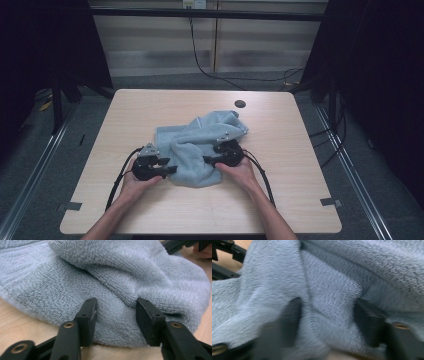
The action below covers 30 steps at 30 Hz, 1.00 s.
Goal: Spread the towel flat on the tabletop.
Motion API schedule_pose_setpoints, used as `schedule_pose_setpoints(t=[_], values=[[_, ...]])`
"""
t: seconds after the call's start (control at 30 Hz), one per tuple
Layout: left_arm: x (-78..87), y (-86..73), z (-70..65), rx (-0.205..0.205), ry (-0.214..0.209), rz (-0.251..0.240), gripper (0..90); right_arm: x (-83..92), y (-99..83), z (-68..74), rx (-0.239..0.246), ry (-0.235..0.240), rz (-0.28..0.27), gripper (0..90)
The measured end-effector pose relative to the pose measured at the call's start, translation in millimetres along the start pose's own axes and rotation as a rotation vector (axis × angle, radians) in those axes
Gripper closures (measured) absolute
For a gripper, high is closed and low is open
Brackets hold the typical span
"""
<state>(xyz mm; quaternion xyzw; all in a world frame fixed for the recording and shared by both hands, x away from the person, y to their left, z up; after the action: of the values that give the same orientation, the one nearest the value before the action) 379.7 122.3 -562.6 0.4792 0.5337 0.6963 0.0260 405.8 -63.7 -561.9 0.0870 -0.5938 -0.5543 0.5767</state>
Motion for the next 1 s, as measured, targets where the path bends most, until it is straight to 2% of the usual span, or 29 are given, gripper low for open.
schedule_pose_setpoints(t=[0.03,0.07,0.1,0.13,0.17,0.23,0.27,0.4,0.47,0.5,0.53,0.57,0.6,0.67,0.7,0.73,0.77,0.8,0.83,0.9,0.93,1.0], values=[[0.8,-0.4,-1.0,0.003,-0.009,0.001,55.5,0.9,-1.4,4.0,0.003,0.009,-0.006,67.6],[2.2,-1.5,-2.2,0.004,-0.020,0.004,57.1,2.1,-2.9,7.4,0.007,0.006,-0.013,71.7],[2.2,-1.5,-2.2,0.004,-0.020,0.004,59.3,2.1,-2.9,7.4,0.007,0.006,-0.013,71.7],[3.9,-2.9,-3.8,-0.003,-0.027,0.003,61.3,5.7,-7.1,13.3,0.013,0.020,-0.007,75.5],[7.2,-5.7,-8.3,-0.001,-0.053,0.006,62.7,7.9,-9.3,15.1,0.018,0.025,-0.005,76.0],[8.7,-7.0,-10.5,0.004,-0.055,0.006,64.9,10.0,-11.5,16.9,0.014,0.033,-0.004,76.4],[11.7,-9.2,-17.6,0.007,-0.081,0.010,66.8,15.0,-16.1,21.1,0.009,0.041,0.006,76.6],[24.1,-18.7,-37.5,-0.008,-0.143,0.032,69.1,25.9,-27.9,34.9,0.019,0.051,0.028,76.6],[32.9,-25.8,-47.5,-0.022,-0.153,0.036,69.3,33.8,-36.7,44.5,0.024,0.061,0.035,74.9],[38.0,-29.8,-54.0,-0.016,-0.175,0.037,69.2,38.1,-41.7,51.1,0.023,0.072,0.040,73.7],[42.9,-33.9,-59.5,-0.033,-0.190,0.037,69.2,43.1,-46.7,57.9,0.040,0.085,0.052,72.2],[42.9,-33.9,-59.5,-0.033,-0.190,0.037,68.9,43.1,-46.7,57.9,0.040,0.085,0.052,72.2],[50.7,-39.0,-69.0,-0.024,-0.209,0.053,68.1,52.4,-56.3,69.5,0.022,0.111,0.047,69.0],[55.0,-39.3,-74.5,-0.039,-0.217,0.050,65.2,59.6,-63.3,77.2,0.012,0.130,0.046,62.2],[55.0,-39.3,-74.5,-0.039,-0.217,0.050,62.9,59.6,-63.3,77.2,0.012,0.130,0.046,62.2],[57.1,-30.3,-72.0,-0.028,-0.203,0.005,60.9,69.0,-61.0,78.3,0.015,0.130,0.047,54.6],[57.1,-30.3,-72.0,-0.028,-0.203,0.005,58.9,69.0,-61.0,78.3,0.015,0.130,0.047,54.6],[56.1,-18.3,-61.6,0.013,-0.184,-0.021,58.2,80.1,-50.9,74.7,-0.008,0.110,-0.005,42.3],[56.1,-18.3,-61.6,0.013,-0.184,-0.021,58.1,85.0,-46.4,72.4,-0.016,0.103,-0.024,40.5],[52.1,-6.0,-48.9,0.040,-0.153,-0.046,57.6,93.3,-38.0,66.8,-0.016,0.080,-0.054,39.9],[44.5,3.1,-36.0,0.057,-0.125,-0.053,57.6,96.1,-33.9,63.5,-0.016,0.071,-0.065,38.4],[31.1,8.2,-24.6,0.071,-0.097,-0.039,57.7,98.3,-24.6,56.0,-0.019,0.049,-0.089,36.8]])
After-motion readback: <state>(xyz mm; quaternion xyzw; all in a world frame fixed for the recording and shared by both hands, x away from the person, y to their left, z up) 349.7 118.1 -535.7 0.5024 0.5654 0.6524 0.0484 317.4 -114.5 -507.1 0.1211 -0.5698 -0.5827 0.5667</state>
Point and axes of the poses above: each handheld gripper's, and its own axes: x roughly backward along the jaws, y roughly out of its top, z roughly to its left, the point moved 9 cm from there along -x, roughly forward along the jaws, and after that the axes turned 11 degrees about y, right-handed, at the moved point
